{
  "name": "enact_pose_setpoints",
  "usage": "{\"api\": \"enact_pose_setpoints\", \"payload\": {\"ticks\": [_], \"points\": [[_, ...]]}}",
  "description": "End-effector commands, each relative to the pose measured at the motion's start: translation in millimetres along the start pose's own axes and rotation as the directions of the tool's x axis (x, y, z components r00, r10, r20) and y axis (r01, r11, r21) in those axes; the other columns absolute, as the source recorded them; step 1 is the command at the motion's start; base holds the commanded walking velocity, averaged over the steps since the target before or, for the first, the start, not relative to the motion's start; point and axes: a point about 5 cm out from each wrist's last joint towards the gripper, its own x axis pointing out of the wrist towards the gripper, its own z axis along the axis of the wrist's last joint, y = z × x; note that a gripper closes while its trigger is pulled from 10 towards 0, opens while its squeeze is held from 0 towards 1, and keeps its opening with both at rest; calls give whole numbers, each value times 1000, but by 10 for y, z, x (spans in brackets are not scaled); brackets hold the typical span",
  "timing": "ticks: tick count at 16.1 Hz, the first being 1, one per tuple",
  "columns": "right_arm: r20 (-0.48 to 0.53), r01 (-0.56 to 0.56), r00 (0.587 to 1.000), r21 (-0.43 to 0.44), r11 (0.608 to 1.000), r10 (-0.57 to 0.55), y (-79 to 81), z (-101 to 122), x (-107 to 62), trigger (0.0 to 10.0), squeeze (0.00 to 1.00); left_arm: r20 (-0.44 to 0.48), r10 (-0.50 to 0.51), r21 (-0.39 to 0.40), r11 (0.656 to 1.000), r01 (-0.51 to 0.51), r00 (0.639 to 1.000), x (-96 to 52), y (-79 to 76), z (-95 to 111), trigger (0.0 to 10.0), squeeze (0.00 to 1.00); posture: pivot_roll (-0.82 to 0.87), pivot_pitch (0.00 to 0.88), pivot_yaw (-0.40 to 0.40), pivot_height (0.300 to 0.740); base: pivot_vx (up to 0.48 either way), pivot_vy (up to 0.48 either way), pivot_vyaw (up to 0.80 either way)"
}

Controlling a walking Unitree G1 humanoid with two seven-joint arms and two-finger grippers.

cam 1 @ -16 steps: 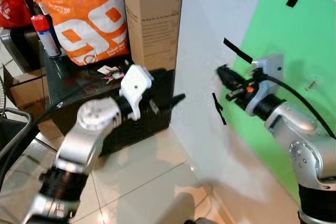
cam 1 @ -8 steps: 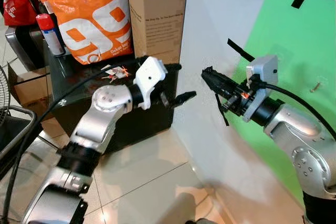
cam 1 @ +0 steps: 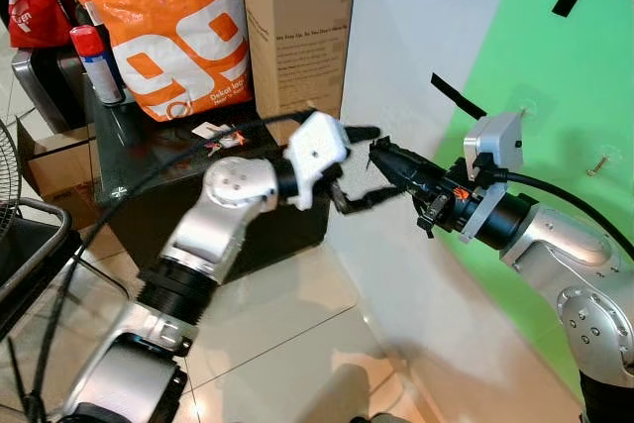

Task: Hang keys on a hook

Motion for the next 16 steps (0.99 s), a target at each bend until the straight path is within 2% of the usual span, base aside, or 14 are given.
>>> {"api": "enact_pose_setpoints", "payload": {"ticks": [1, 3, 4, 12, 16], "points": [[8, -37, 999, -16, 999, 37, 58, 34, -6, 10000, 0, 2, -23, -3, 1000, 23, 1000, 40, -58, -24, 4863, 0, -65, 0, -25, 740, 0, 0, 0], [8, -43, 999, -15, 999, 43, 65, 33, -9, 10000, 0, 23, -5, 3, 1000, 5, 1000, 112, -108, -12, 2275, 0, -66, 0, -26, 740, 0, 0, 0], [8, -44, 999, -14, 999, 44, 68, 31, -12, 10000, 0, 35, 19, 11, 1000, -19, 999, 131, -109, 3, 157, 0, -66, 0, -26, 740, 0, 0, 0], [20, -50, 999, 0, 999, 50, 63, 36, -24, 10000, 0, 65, 86, -7, 996, -86, 994, 194, -219, 2, 0, 0, -65, 0, -29, 740, 0, 0, 0], [21, -63, 998, 15, 998, 63, 73, 22, -31, 10000, 0, 64, 103, 33, 994, -105, 993, 211, -264, -1, 0, 0, -64, 0, -33, 740, 0, 0, 0]]}}
